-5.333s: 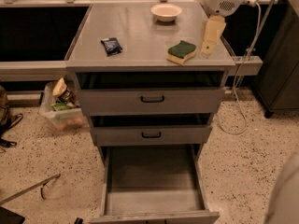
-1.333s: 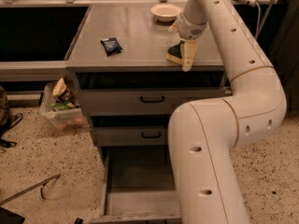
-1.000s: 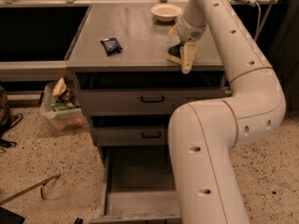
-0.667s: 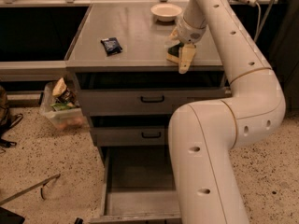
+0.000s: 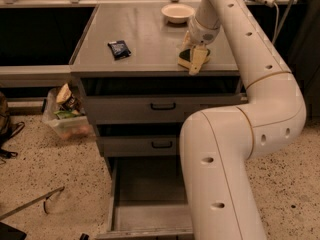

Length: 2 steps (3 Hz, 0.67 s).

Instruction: Place sponge into bottom drawer

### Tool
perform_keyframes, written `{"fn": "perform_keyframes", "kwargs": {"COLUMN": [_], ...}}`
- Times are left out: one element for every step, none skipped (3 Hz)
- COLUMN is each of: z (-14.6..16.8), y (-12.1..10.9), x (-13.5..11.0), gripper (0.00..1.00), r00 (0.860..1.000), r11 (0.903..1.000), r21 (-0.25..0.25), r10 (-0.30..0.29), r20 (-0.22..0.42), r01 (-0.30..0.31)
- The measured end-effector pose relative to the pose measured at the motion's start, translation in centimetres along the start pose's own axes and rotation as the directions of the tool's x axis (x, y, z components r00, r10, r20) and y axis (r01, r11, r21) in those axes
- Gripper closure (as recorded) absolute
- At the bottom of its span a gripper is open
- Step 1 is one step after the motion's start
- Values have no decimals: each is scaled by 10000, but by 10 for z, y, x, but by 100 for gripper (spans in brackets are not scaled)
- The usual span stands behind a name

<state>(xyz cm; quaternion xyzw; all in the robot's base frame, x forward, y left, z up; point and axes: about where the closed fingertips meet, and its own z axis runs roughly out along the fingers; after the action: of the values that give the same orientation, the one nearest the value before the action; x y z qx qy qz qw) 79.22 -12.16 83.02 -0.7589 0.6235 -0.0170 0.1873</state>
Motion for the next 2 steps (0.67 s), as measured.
{"fn": "perform_keyframes", "kwargs": {"z": [-9,-23], "y": [-5,-9], "x": [-3,-11], "gripper": [89,100], "r00": [9999,9953], "r11": [9996,9957], "r21": [280,896], "r10": [1,142], "r20": [103,961], "r01": [-4,-229]}}
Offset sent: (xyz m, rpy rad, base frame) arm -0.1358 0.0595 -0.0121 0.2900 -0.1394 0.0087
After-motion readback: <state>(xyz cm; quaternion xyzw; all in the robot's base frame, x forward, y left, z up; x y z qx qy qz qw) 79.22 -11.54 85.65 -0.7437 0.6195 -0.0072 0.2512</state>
